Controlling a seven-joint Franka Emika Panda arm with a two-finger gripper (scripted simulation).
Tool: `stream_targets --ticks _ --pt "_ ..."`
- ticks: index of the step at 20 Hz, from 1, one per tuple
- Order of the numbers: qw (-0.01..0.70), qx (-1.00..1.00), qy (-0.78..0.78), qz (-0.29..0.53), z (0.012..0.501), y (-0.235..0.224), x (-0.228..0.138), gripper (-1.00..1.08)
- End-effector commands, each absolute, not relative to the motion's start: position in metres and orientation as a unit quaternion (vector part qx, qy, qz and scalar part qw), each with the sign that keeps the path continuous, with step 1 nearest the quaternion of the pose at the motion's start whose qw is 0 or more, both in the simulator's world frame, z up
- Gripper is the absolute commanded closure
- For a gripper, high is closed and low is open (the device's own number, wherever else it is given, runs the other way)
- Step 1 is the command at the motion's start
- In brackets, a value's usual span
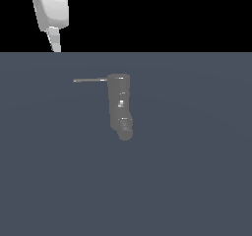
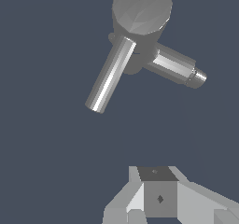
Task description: Turn on the faucet by rotating a designated handle.
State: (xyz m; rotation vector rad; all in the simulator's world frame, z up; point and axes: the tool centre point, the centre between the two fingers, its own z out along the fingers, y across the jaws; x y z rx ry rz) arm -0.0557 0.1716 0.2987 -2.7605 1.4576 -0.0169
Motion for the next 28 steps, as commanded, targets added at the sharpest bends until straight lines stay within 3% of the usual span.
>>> stream_targets --ticks 1,18,28 --pt "0.009 -0.873 0.487 -0.005 0.289 0.173 -0.044 1.08" --pt "0.001 -0.785 0.620 -0.002 0.221 0.167 0.042 1.08" --pt "-0.001 -0.753 0.659 -0.001 0.201 0.159 0.068 1.08"
